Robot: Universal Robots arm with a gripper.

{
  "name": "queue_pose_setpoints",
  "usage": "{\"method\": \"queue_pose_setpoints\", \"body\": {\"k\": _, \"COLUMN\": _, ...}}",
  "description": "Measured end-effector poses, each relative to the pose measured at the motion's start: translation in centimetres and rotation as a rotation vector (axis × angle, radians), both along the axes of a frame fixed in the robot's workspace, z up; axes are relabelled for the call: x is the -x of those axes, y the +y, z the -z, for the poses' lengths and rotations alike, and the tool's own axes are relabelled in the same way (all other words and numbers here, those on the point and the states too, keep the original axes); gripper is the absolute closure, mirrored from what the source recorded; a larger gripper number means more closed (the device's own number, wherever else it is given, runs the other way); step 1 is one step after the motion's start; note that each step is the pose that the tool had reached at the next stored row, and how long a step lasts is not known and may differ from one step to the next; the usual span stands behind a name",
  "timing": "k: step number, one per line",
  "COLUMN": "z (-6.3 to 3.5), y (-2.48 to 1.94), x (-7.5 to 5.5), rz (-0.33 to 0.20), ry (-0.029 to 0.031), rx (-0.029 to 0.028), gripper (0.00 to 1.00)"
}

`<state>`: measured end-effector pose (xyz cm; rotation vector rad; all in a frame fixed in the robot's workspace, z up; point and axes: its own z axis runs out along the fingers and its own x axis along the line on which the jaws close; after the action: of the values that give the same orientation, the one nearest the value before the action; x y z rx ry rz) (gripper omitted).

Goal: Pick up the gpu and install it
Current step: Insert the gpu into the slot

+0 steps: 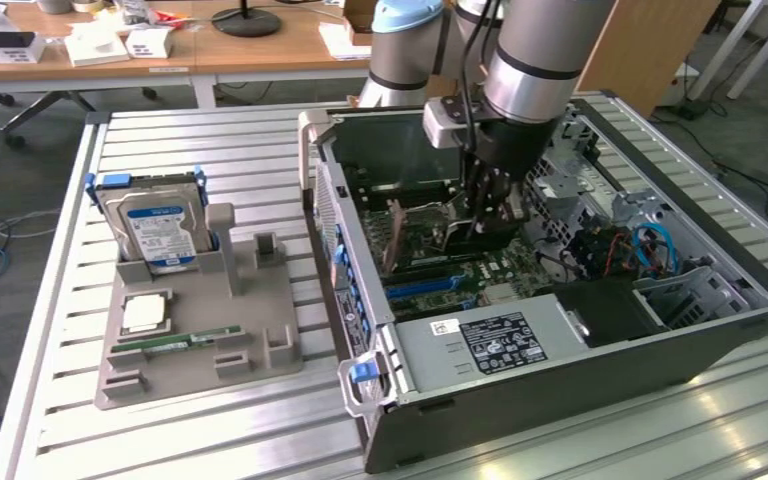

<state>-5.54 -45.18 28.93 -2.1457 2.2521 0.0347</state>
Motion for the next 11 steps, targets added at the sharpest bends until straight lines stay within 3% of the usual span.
{"method": "queue_pose_setpoints", "body": {"k": 5, "z": 0.14, "y": -0.01, "x": 0.07, "rz": 0.0, "ry": 0.0, "rx": 0.0001, "gripper": 0.74}}
{"method": "queue_pose_setpoints", "body": {"k": 11, "z": 0.15, "y": -0.5, "x": 0.08, "rz": 0.0, "ry": -0.0001, "rx": 0.0, "gripper": 0.74}}
